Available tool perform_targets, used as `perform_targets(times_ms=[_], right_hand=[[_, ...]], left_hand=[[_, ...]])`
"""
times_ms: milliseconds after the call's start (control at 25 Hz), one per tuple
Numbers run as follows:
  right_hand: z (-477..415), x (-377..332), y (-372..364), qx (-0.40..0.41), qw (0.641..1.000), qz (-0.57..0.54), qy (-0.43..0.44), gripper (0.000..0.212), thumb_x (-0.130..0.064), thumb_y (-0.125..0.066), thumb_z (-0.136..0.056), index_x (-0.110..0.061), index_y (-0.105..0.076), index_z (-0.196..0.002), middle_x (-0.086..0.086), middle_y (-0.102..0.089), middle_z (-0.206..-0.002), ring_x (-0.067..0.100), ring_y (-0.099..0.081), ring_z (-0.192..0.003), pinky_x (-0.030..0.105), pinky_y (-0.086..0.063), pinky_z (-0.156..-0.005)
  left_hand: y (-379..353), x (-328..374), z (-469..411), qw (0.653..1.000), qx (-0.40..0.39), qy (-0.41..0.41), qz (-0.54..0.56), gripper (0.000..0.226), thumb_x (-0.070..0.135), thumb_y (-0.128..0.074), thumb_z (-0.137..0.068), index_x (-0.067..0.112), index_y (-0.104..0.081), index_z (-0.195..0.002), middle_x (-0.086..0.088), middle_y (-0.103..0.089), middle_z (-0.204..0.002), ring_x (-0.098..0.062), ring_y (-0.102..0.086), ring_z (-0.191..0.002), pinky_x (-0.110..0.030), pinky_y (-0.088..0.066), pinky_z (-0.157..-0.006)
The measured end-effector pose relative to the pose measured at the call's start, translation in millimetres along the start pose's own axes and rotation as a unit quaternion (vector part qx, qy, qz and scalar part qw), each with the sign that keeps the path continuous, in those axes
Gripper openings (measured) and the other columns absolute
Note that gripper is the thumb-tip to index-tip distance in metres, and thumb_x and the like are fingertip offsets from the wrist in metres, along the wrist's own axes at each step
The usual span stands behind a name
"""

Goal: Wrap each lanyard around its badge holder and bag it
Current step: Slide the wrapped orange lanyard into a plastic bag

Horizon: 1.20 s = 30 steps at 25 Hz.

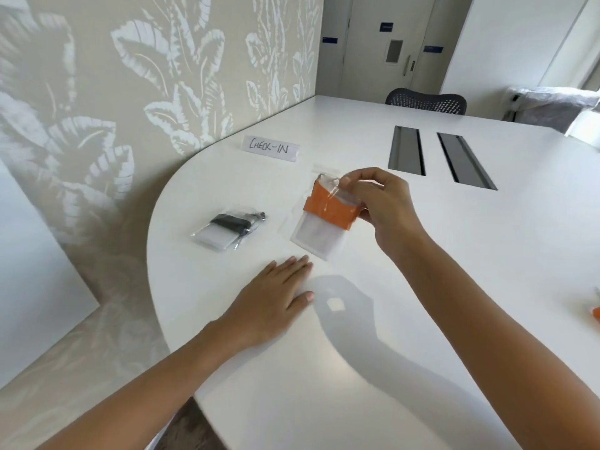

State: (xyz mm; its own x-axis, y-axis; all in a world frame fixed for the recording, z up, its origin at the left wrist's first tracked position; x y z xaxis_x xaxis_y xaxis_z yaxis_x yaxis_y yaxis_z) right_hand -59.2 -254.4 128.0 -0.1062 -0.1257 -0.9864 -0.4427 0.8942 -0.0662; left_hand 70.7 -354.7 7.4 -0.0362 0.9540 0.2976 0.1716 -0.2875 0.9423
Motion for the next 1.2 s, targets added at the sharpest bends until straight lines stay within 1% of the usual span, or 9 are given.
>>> perform_targets(times_ms=[160,360,520,640,760,880,960,1080,1200], right_hand=[[-26.7,48.2,-56.2,-0.050,0.991,-0.025,-0.125,0.012,0.006,-0.066,-0.078,-0.005,-0.065,-0.076,0.009,-0.064,-0.075,0.020,-0.061,-0.059,0.024,-0.051,-0.054],[-48.1,102.3,-84.9,-0.032,0.976,0.028,-0.212,0.013,0.010,-0.065,-0.078,-0.002,-0.062,-0.073,0.013,-0.059,-0.076,0.026,-0.055,-0.069,0.030,-0.051,-0.058],[-54.0,101.6,-91.7,-0.071,0.967,0.227,-0.093,0.014,-0.001,-0.069,-0.082,-0.007,-0.069,-0.095,0.012,-0.069,-0.094,0.019,-0.062,-0.078,0.022,-0.051,-0.068],[-46.8,76.0,-98.8,-0.080,0.914,0.392,0.074,0.024,-0.009,-0.068,-0.086,-0.009,-0.068,-0.110,0.003,-0.070,-0.109,0.013,-0.061,-0.096,0.019,-0.046,-0.085],[-28.3,69.1,-115.7,-0.176,0.875,0.420,0.162,0.033,0.002,-0.058,-0.088,-0.013,-0.070,-0.114,-0.001,-0.070,-0.117,0.015,-0.061,-0.114,0.014,-0.039,-0.096],[-7.5,89.4,-128.5,-0.324,0.819,0.445,0.161,0.054,0.016,-0.044,-0.089,-0.016,-0.064,-0.128,-0.010,-0.069,-0.108,0.021,-0.048,-0.134,0.029,-0.035,-0.111],[-5.6,99.8,-128.8,-0.362,0.812,0.437,0.138,0.061,0.017,-0.038,-0.091,-0.018,-0.054,-0.138,-0.016,-0.063,-0.099,0.017,-0.031,-0.145,0.033,-0.022,-0.120],[-8.7,101.6,-131.8,-0.367,0.820,0.419,0.131,0.061,0.015,-0.038,-0.093,-0.020,-0.049,-0.142,-0.001,-0.052,-0.144,0.013,-0.018,-0.149,0.033,-0.014,-0.123],[-9.0,100.1,-132.5,-0.370,0.833,0.391,0.131,0.058,0.015,-0.041,-0.094,-0.019,-0.052,-0.140,-0.007,-0.054,-0.140,0.012,-0.021,-0.148,0.030,-0.017,-0.122]], left_hand=[[-1.3,-1.2,2.2,0.999,0.019,-0.012,-0.028,0.060,0.046,-0.025,-0.101,0.022,-0.009,-0.154,0.010,-0.004,-0.162,-0.004,-0.001,-0.147,-0.023,0.004,-0.118],[-0.7,0.6,3.3,0.999,0.037,-0.026,-0.022,0.060,0.044,-0.025,-0.102,0.018,-0.011,-0.154,0.007,-0.005,-0.162,-0.005,0.001,-0.148,-0.020,0.008,-0.117],[0.5,0.9,4.9,0.998,0.052,-0.034,-0.017,0.060,0.042,-0.026,-0.102,0.015,-0.013,-0.153,0.004,-0.008,-0.162,-0.007,-0.001,-0.148,-0.018,0.009,-0.116],[-0.5,0.5,4.4,0.998,0.051,-0.041,-0.021,0.059,0.042,-0.025,-0.103,0.015,-0.012,-0.154,0.003,-0.006,-0.162,-0.008,0.000,-0.148,-0.020,0.008,-0.117],[-2.5,1.2,3.9,0.998,0.047,-0.044,-0.029,0.059,0.042,-0.023,-0.103,0.014,-0.011,-0.154,0.002,-0.008,-0.162,-0.009,-0.001,-0.148,-0.021,0.008,-0.118],[1.0,2.1,4.9,0.997,0.060,-0.045,-0.025,0.058,0.041,-0.026,-0.103,0.013,-0.015,-0.153,-0.001,-0.017,-0.160,-0.011,-0.008,-0.148,-0.023,0.003,-0.119],[4.1,2.9,5.4,0.996,0.068,-0.049,-0.022,0.058,0.040,-0.028,-0.102,0.012,-0.017,-0.153,-0.002,-0.020,-0.160,-0.011,-0.010,-0.148,-0.024,0.000,-0.120],[4.5,4.4,5.8,0.996,0.067,-0.049,-0.024,0.059,0.040,-0.028,-0.103,0.012,-0.016,-0.153,-0.002,-0.018,-0.160,-0.011,-0.009,-0.148,-0.024,0.000,-0.120],[3.9,4.9,6.4,0.996,0.066,-0.049,-0.027,0.059,0.041,-0.027,-0.102,0.012,-0.015,-0.153,-0.001,-0.017,-0.161,-0.010,-0.008,-0.148,-0.024,0.001,-0.120]])
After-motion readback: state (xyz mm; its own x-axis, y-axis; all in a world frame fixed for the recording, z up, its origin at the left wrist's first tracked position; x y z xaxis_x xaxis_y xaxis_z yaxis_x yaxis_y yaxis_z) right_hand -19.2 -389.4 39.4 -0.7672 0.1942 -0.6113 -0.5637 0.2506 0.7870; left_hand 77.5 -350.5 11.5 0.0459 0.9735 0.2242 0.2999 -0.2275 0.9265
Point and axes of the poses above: each hand's wrist, its own z-axis away from the middle knuckle, its own y-axis out of the back of the hand, x = y × z, the point moved 8 cm from there along -z, towards the middle knuckle
